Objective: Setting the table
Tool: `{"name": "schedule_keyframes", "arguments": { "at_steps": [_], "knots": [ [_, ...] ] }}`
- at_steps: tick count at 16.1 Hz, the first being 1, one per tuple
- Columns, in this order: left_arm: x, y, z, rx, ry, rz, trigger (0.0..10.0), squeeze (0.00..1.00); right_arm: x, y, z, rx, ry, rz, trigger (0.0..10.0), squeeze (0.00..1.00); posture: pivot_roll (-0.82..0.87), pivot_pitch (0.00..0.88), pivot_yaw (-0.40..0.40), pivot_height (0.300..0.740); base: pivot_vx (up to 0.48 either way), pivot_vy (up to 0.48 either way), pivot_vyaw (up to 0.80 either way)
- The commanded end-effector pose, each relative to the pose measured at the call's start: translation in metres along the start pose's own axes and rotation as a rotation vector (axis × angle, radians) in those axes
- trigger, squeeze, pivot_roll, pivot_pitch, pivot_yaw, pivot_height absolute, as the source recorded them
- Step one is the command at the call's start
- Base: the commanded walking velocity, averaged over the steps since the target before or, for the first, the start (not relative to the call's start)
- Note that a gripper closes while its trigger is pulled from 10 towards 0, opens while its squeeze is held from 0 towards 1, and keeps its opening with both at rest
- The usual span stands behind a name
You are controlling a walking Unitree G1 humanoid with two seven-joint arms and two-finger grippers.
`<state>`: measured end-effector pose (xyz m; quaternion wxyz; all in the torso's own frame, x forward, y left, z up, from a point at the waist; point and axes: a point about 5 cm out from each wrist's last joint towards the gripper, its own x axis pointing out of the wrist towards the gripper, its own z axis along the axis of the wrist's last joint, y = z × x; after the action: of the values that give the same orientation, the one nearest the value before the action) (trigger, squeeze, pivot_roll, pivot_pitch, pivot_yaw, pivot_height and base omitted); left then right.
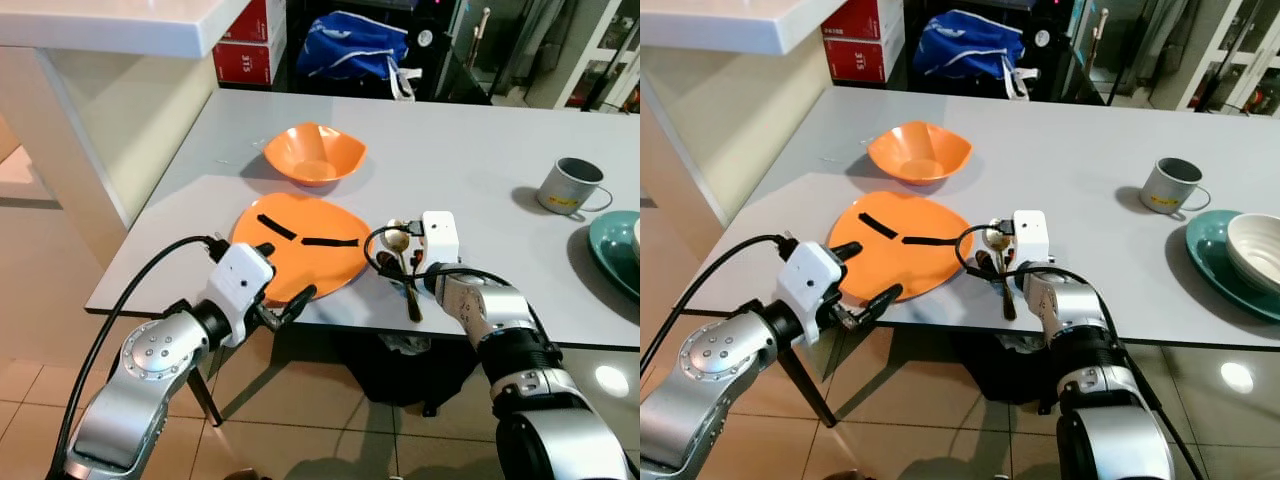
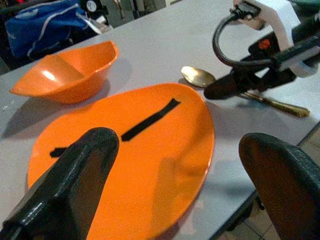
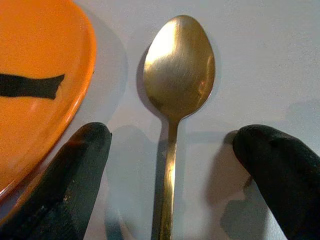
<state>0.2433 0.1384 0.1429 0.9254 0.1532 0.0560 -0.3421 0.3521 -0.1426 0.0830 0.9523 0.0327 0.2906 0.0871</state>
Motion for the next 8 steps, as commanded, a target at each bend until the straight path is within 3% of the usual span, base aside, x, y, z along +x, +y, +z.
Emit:
{"name": "schedule_keyframes", "arguments": {
  "at_steps": [1,4,8],
  "knots": [
    [-0.0007,-0.0084,-0.0043,-0.022,0.027,-0.06,10.0,0.0,0.0026,-0.0062,-0.008,-0.002,0.037,-0.05,10.0,0.0,0.04,0.0,-0.014,0.74,0.0,0.0,0.0],
    [-0.002,-0.0133,-0.0059,-0.027,0.039,-0.096,10.0,0.0,0.0057,-0.0075,-0.0131,-0.001,0.058,-0.066,10.0,0.0,0.04,0.0,-0.018,0.74,0.0,0.0,0.0],
    [-0.0011,-0.0083,-0.0034,-0.017,0.038,-0.09,10.0,0.0,0.0068,-0.013,-0.0171,0.021,0.09,-0.084,9.9,0.0,0.04,0.0,-0.021,0.74,0.0,0.0,0.0]
  ]
}}
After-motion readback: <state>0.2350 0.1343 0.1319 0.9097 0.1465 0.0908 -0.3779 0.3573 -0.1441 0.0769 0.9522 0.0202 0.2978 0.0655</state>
